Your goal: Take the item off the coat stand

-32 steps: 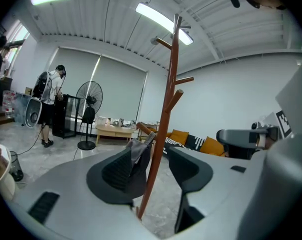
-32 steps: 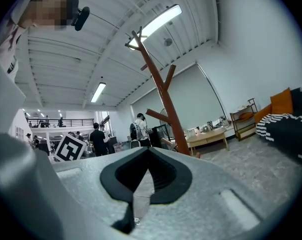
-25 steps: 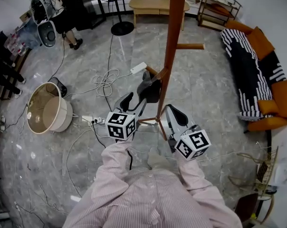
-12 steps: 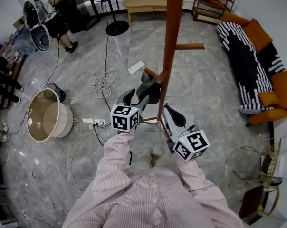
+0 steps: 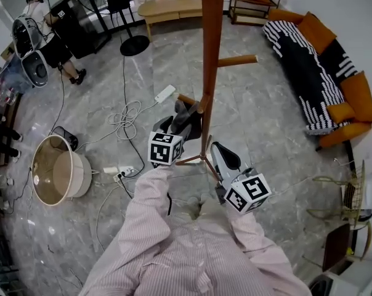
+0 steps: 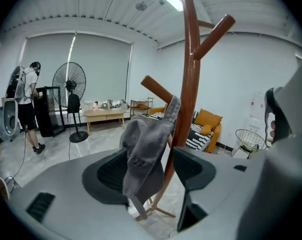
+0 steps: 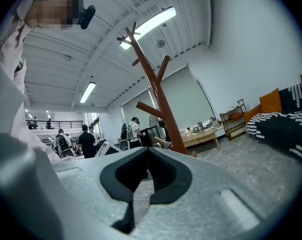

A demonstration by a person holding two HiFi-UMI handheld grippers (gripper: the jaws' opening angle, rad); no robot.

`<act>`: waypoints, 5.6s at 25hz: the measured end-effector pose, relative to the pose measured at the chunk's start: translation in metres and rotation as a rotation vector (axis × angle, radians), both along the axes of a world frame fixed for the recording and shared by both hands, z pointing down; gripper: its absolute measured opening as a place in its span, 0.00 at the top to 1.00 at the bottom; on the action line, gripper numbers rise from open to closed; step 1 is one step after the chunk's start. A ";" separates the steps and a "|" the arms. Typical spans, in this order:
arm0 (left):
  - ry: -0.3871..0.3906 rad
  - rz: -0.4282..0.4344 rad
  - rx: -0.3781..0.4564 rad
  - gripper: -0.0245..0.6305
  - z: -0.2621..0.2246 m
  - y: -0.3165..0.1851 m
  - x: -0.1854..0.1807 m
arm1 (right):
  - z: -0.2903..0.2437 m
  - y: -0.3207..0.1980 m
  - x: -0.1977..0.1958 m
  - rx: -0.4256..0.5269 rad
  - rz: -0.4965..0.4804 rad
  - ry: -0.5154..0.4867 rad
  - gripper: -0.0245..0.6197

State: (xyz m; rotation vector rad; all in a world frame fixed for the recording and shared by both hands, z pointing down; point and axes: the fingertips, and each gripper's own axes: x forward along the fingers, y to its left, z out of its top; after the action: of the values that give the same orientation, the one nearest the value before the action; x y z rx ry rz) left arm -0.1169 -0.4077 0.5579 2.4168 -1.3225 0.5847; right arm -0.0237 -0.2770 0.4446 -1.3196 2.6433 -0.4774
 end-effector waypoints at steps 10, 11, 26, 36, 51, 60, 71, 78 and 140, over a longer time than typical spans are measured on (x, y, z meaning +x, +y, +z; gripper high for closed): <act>-0.048 0.005 0.006 0.84 0.001 -0.013 0.004 | 0.004 -0.001 0.016 -0.019 0.063 -0.003 0.95; -0.050 0.006 0.008 0.87 0.000 -0.013 0.004 | 0.004 -0.002 0.016 -0.020 0.063 -0.002 0.95; -0.026 -0.045 0.045 0.91 -0.024 -0.015 -0.009 | -0.004 -0.007 0.008 -0.007 0.015 -0.003 0.95; -0.020 -0.071 0.083 0.91 -0.041 -0.015 -0.018 | -0.007 -0.007 0.002 0.007 -0.010 -0.012 0.95; -0.009 -0.105 0.124 0.91 -0.063 -0.014 -0.030 | -0.014 -0.003 0.003 0.021 -0.005 -0.018 0.95; 0.010 -0.128 0.151 0.91 -0.076 -0.014 -0.046 | -0.016 0.003 -0.007 0.032 -0.007 -0.022 0.95; 0.043 -0.164 0.168 0.91 -0.090 -0.017 -0.069 | -0.020 0.007 -0.016 0.043 0.002 -0.030 0.95; 0.075 -0.195 0.172 0.91 -0.094 -0.018 -0.082 | -0.019 0.011 -0.017 0.051 0.010 -0.035 0.95; 0.195 -0.258 0.281 0.91 -0.147 0.170 -0.078 | -0.038 0.007 0.053 0.045 0.010 -0.024 0.95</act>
State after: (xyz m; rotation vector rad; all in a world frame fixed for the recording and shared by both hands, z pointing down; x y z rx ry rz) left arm -0.1952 -0.2377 0.4112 2.3807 -1.6858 0.0967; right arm 0.0289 -0.2703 0.4070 -1.3050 2.6107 -0.4267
